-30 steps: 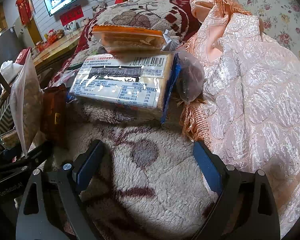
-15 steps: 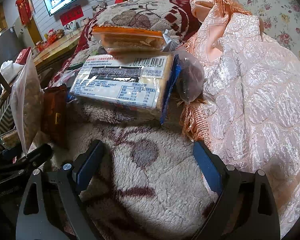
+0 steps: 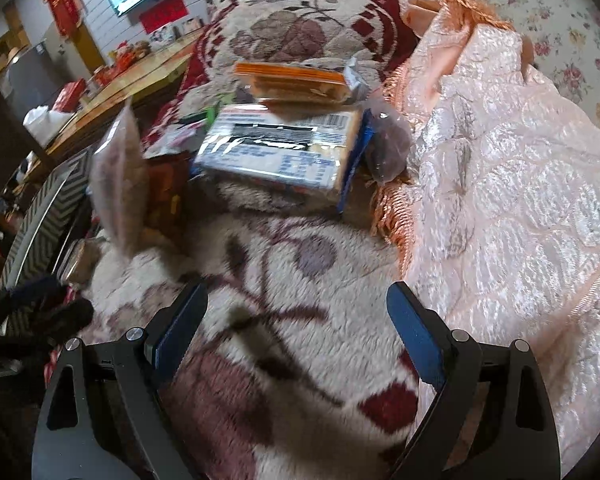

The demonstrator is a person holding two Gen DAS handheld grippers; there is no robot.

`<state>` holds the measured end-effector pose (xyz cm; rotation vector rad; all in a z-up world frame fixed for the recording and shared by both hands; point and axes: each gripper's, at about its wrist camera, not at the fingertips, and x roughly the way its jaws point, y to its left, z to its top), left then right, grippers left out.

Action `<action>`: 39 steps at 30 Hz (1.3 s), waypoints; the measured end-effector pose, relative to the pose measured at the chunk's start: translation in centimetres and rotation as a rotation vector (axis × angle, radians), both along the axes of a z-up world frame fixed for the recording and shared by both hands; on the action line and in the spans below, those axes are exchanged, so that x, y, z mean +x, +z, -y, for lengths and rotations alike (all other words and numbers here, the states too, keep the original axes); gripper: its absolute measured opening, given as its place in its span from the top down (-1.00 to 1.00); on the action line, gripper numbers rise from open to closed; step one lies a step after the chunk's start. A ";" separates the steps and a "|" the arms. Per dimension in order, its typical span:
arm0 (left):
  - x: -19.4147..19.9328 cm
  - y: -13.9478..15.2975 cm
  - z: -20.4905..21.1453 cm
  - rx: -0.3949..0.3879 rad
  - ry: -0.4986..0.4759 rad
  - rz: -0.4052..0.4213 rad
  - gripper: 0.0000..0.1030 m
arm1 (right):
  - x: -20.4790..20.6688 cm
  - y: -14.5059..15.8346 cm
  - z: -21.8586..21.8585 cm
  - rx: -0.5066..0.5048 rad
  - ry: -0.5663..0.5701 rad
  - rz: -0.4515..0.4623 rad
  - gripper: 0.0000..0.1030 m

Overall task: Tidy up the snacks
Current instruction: 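Move both tools toward the snack pile on the blanket, then grasp the zip bag of nuts with the right tool while the left tool grasps the Nescafe stick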

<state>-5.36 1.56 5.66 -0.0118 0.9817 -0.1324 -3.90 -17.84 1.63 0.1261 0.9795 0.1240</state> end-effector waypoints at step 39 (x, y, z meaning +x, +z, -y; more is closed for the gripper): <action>12.5 -2.3 -3.0 0.047 -0.516 -0.202 0.63 | 2.8 3.1 -4.0 0.065 0.194 -0.005 -0.76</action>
